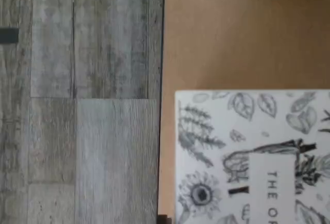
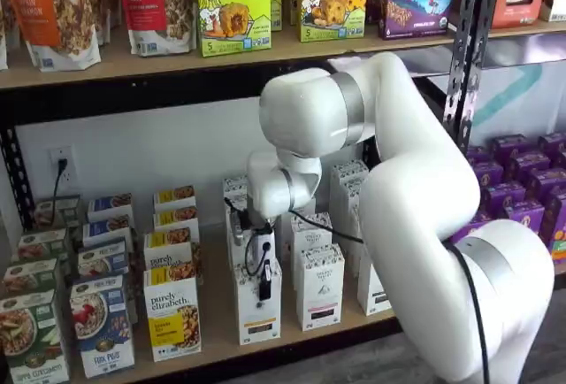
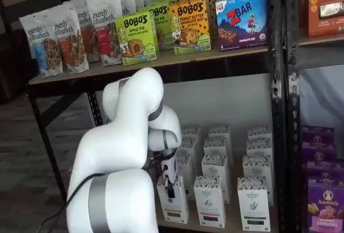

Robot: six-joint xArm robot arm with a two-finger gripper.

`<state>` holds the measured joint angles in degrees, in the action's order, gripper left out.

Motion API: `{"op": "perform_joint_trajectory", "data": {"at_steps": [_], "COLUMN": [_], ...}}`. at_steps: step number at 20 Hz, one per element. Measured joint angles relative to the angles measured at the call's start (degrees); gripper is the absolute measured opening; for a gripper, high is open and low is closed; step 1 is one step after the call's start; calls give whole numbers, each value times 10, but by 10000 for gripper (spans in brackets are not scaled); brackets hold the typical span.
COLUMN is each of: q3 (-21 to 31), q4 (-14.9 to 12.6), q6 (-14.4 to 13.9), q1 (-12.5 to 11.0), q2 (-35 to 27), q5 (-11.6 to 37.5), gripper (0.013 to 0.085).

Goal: Pick up the white box with a yellow strip in the middle, on the bottom shelf, the fourth box from the left

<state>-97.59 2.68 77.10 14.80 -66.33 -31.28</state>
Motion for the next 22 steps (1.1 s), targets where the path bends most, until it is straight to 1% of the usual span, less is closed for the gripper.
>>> {"op": "perform_joint_trajectory", "data": {"at_steps": [1, 2, 4, 6, 8, 11, 13, 17, 22], "q3": [2, 3, 5, 6, 5, 26, 56, 124, 213], "q4": [3, 3, 3, 2, -2, -13, -25, -38, -38], "q6": [2, 2, 2, 1, -3, -12, -24, -41, -54], "q1": [1, 1, 1, 1, 1, 1, 2, 8, 21], "q2": [1, 1, 2, 3, 5, 20, 40, 86, 153], "q5": [3, 4, 5, 2, -12, -11, -4, 10, 20], "gripper": [570, 570, 490, 490, 490, 490, 490, 490, 490]}}
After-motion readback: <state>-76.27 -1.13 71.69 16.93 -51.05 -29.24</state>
